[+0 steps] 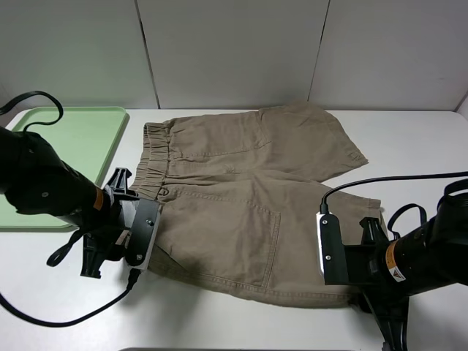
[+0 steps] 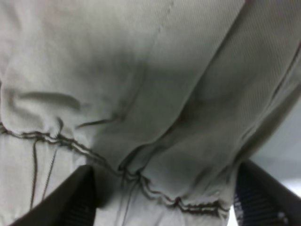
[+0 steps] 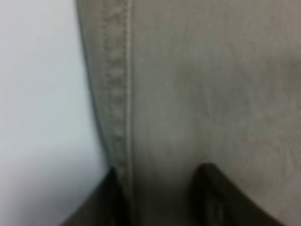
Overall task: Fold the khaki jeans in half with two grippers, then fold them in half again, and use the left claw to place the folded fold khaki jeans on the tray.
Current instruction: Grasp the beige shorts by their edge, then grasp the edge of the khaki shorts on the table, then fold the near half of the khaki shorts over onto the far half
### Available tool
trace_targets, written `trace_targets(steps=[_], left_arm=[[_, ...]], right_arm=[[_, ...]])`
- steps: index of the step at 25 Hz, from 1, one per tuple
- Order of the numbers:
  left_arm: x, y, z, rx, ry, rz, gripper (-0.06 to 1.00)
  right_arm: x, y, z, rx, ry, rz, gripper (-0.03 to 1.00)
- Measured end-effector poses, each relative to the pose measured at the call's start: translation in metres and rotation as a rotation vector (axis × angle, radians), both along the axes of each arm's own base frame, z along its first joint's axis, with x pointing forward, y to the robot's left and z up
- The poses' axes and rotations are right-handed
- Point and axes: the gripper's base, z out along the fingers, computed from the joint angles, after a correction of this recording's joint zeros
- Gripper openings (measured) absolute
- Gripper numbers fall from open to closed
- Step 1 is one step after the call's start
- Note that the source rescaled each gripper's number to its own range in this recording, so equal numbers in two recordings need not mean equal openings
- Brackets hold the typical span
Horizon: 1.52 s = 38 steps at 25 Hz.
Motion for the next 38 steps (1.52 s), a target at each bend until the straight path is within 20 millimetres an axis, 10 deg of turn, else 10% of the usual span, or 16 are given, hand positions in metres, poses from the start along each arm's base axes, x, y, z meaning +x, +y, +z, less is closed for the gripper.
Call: trace_targets(steps=[8, 17, 23, 38], left_arm=[[-0.004, 0.002, -0.003, -0.007, 0.003, -0.004, 0.07], [-0.007, 0.005, 0.0, 0.019, 0.021, 0.005, 0.06], [-0.011, 0.008, 0.018, 0.024, -0.004, 0.023, 0.06], [-0.061, -0.017, 0.042, 0.048, 0.131, 0.062, 0.06]], right_arm=[[0.0, 0.0, 0.0, 0.002, -0.001, 0.0, 0.28], [0.0, 0.001, 0.001, 0.009, -0.007, 0.001, 0.26], [0.0, -0.001, 0.018, 0.044, -0.071, -0.004, 0.0], [-0.017, -0.016, 0.072, 0.185, -0.197, -0.133, 0.0]])
